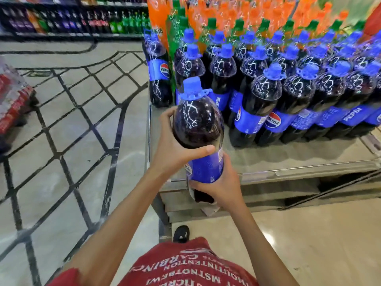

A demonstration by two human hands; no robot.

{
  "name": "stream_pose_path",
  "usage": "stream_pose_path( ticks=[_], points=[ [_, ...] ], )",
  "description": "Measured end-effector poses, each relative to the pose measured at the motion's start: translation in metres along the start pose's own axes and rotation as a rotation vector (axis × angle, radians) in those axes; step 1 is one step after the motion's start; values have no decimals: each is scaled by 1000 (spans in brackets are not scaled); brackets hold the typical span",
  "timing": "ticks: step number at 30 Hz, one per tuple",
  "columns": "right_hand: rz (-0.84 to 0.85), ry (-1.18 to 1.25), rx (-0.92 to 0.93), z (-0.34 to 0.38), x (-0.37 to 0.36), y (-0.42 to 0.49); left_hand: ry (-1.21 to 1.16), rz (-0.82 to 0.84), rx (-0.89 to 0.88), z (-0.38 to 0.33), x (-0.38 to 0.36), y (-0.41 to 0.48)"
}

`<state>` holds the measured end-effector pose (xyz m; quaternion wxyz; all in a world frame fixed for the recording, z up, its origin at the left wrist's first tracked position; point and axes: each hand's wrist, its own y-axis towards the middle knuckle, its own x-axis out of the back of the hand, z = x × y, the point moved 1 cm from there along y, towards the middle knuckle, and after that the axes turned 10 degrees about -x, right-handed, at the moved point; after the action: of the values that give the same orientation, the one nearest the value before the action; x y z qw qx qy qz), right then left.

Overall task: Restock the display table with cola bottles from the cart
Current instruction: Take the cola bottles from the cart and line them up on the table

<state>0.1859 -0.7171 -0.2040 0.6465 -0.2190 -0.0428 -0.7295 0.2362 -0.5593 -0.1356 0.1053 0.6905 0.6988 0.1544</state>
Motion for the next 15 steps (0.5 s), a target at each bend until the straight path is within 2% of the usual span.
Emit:
stream_pose_path(
  ticks=[15],
  points=[
    [-100, -25, -67, -9, -14, 114, -11, 165, 19, 70, -20, 100]
  ],
)
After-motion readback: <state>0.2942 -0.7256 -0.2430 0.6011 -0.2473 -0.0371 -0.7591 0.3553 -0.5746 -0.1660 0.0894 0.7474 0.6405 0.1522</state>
